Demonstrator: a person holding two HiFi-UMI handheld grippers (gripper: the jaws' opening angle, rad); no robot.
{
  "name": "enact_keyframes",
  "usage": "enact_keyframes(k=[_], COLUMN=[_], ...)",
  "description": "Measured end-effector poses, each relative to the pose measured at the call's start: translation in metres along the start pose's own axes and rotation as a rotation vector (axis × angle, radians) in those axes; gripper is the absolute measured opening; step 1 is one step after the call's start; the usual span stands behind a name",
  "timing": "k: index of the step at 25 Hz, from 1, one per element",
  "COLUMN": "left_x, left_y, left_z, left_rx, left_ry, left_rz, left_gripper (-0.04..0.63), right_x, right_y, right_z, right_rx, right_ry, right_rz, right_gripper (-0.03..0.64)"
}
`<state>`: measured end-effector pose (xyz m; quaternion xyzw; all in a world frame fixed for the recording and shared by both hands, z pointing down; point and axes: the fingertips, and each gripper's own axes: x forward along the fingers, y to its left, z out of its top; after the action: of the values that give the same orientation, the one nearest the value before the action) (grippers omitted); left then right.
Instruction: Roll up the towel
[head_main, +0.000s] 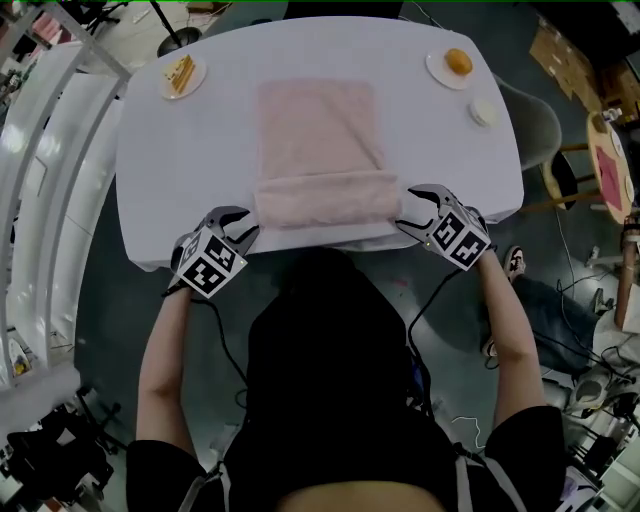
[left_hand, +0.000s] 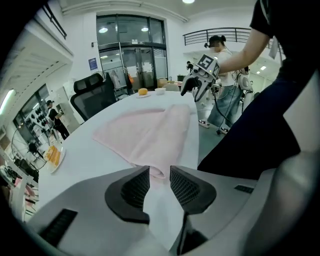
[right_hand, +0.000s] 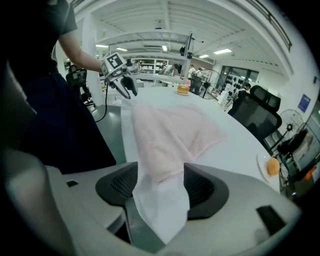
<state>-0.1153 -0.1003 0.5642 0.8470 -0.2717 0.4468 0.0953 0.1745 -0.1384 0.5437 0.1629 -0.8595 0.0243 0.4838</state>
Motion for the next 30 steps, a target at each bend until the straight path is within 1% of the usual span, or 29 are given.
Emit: enact_keyframes(k=[3,5,9,13,15,18,20,22,25,26,28,30], left_x=[0.002,0.004,0.009,0.018,0.025,0.036,0.042,0.046,0.052,0.054,0.059,0.063], left_y=[-0.013,-0.021,-0.029,-0.025,-0.02,-0.016,-0.015,-0.016,-0.014,-0.012,-0.007,-0.003], left_z=[-0.001,-0.002,-0.002,0.005,0.007,0.001,-0.005,-0.009,-0.011,-0.011,-0.011,-0.012], left_rx=[0.063,0.102,0.194,0.246,0.27,0.319,0.349,0.361,0.343,0.336,0.334,0.346], left_ry=[0.018,0.028,0.039,0.037,0.047,0.098,0.138,0.164,0.177,0.181,0.192,0.207], left_rz=[-0.006,-0.012,0.012,0.064,0.09,0.088,0.073,0.061,0.049,0.043,0.034,0.02], left_gripper=[0.173,0.178,0.184,0.185,0.185,0.185,0.184,0.185,0.186,0.185,0.186,0.184], right_x=[0.004,0.008,0.015,0.023,0.029,0.038,0.043,0.046,0.051,0.052,0.053,0.056], right_y=[0.015,0.021,0.029,0.03,0.03,0.031,0.03,0.03,0.028,0.026,0.021,0.017], right_z=[-0.002,-0.002,-0.004,-0.003,-0.004,-0.008,-0.009,-0.011,-0.013,-0.013,-0.012,-0.012], right_rx=[-0.024,-0.06,-0.168,-0.257,-0.291,-0.338,-0.348,-0.348,-0.332,-0.316,-0.279,-0.271], right_ry=[0.02,0.035,0.072,0.087,0.096,0.11,0.113,0.112,0.104,0.1,0.094,0.098], right_rz=[0.009,0.007,-0.021,-0.042,-0.036,-0.002,0.024,0.047,0.085,0.1,0.128,0.141], right_gripper=[0.301,0.301,0.301,0.301,0.301,0.301,0.301,0.3,0.291,0.261,0.261,0.261])
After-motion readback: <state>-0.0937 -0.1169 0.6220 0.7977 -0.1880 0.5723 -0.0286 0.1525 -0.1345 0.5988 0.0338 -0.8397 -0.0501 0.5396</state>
